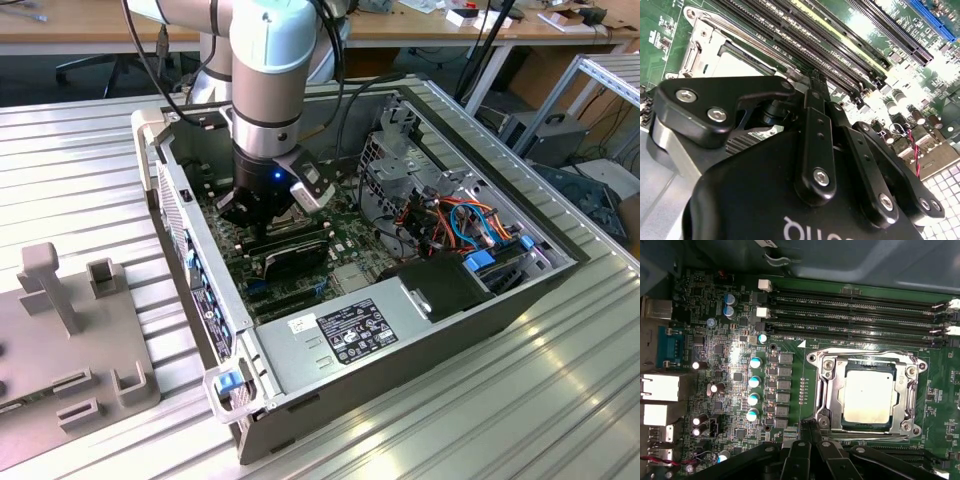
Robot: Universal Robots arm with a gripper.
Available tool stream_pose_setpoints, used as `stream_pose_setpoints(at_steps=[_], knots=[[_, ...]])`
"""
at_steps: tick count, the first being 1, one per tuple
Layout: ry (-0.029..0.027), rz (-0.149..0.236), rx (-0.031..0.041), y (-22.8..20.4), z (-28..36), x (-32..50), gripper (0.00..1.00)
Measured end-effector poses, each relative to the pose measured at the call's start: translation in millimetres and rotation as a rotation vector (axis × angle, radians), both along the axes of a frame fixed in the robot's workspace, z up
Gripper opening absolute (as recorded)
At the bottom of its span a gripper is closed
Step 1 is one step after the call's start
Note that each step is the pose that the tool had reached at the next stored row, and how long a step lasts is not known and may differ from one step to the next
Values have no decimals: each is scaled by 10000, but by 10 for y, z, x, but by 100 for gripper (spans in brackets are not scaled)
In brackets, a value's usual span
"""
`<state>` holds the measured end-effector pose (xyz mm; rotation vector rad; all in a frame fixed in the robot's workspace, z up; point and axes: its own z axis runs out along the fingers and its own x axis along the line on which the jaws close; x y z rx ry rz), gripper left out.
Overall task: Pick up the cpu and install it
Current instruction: 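Install the second cpu locking lever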
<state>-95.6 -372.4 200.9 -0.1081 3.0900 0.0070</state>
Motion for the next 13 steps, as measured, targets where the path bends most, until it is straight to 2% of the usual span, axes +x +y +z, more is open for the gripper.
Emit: stream_pose_setpoints(at_steps=[2,5,10,13], knots=[[1,1,-47,-1,0,0,11],[0,1,-51,-1,4,0,11],[0,1,-51,-1,75,0,11],[0,1,-50,-1,97,0,11]])
